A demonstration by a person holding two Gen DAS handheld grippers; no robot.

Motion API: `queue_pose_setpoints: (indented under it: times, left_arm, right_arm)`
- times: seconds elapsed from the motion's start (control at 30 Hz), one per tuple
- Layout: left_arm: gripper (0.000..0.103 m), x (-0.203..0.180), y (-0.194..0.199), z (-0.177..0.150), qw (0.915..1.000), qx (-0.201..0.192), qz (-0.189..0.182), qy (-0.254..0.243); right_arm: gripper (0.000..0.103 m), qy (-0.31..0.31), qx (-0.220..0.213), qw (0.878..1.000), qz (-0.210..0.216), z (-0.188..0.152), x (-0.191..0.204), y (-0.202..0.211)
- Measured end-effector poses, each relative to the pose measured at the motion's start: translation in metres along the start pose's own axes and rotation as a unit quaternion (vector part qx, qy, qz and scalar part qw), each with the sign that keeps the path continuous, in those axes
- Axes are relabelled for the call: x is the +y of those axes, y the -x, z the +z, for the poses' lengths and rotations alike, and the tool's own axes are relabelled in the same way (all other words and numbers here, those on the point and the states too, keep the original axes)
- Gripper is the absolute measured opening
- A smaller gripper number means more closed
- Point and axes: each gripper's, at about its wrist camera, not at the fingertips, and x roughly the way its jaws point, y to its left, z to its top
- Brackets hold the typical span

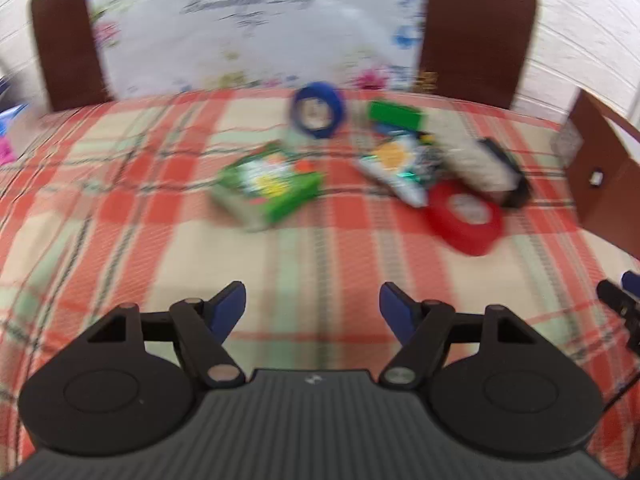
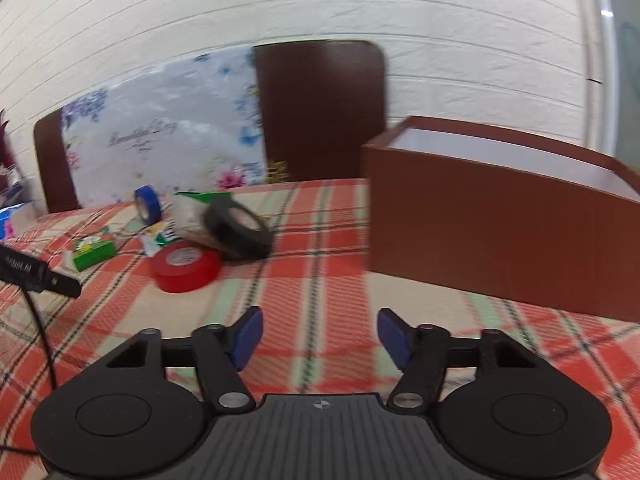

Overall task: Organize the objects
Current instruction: 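Move the right tool to the black tape roll and grasp it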

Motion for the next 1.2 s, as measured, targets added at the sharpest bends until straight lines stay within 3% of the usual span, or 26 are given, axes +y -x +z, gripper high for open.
queue_pose_setpoints:
  times: [0.13,0.3,0.37,0.43,0.5,0.57,0.67,0.73,0.8,0.83,0.87,0.93,0.97,1.07,1.2]
  left_arm:
    - [0.079,0.042,-0.010,-0.014,0.9993,-0.007,0.018,0.033]
    - [0.087,0.043,-0.015,-0.019,0.9991,-0.028,0.028,0.013]
    - [0.090,0.044,-0.016,-0.019,0.9990,-0.031,0.027,0.015]
    - [0.093,0.048,-0.019,-0.020,0.9989,-0.034,0.024,0.020]
    - [0.094,0.047,-0.019,-0.021,0.9988,-0.038,0.025,0.020]
    - [0.095,0.046,-0.019,-0.022,0.9987,-0.040,0.027,0.019]
    - [0.095,0.048,-0.018,-0.021,0.9988,-0.038,0.024,0.021]
    - [0.095,0.047,-0.017,-0.019,0.9990,-0.032,0.023,0.020]
    - [0.091,0.044,-0.016,-0.014,0.9995,-0.025,0.010,0.016]
    - [0.087,0.042,-0.015,-0.010,0.9996,-0.024,-0.002,0.011]
    - [0.085,0.037,-0.014,-0.006,0.9996,-0.025,-0.011,0.004]
    - [0.083,0.024,-0.011,0.006,0.9991,-0.035,-0.022,-0.013]
    - [0.081,0.016,-0.009,0.013,0.9986,-0.041,-0.026,-0.022]
    - [0.079,-0.016,-0.002,0.039,0.9961,-0.060,-0.050,-0.040]
    - [0.079,-0.086,0.010,0.057,0.9893,-0.064,-0.084,-0.101]
  right_arm:
    - [0.052,0.067,-0.009,0.998,-0.001,0.012,0.034,-0.024]
    - [0.048,0.168,-0.019,0.985,-0.015,0.027,0.065,-0.062]
    - [0.043,0.200,-0.014,0.979,-0.019,0.031,0.073,-0.078]
    - [0.028,0.216,-0.006,0.976,-0.014,0.033,0.076,-0.091]
    - [0.027,0.217,-0.002,0.976,-0.010,0.035,0.074,-0.092]
    - [0.027,0.178,0.013,0.984,0.001,0.037,0.064,-0.086]
    - [0.020,0.028,0.051,0.998,0.032,0.037,0.027,-0.063]
    - [0.017,-0.107,0.076,0.989,0.073,0.027,-0.011,-0.042]
    - [0.023,-0.205,0.083,0.971,0.085,0.007,-0.045,-0.017]
    - [0.032,-0.219,0.083,0.970,0.062,-0.003,-0.055,-0.003]
    - [0.036,-0.207,0.075,0.975,0.024,-0.010,-0.061,0.013]
    - [0.060,-0.157,0.052,0.985,-0.040,-0.018,-0.065,0.043]
    - [0.064,-0.136,0.041,0.988,-0.061,-0.020,-0.065,0.056]
    - [0.067,-0.071,0.017,0.993,-0.089,-0.022,-0.060,0.080]
    - [0.068,-0.012,0.016,0.997,-0.074,-0.019,-0.045,0.072]
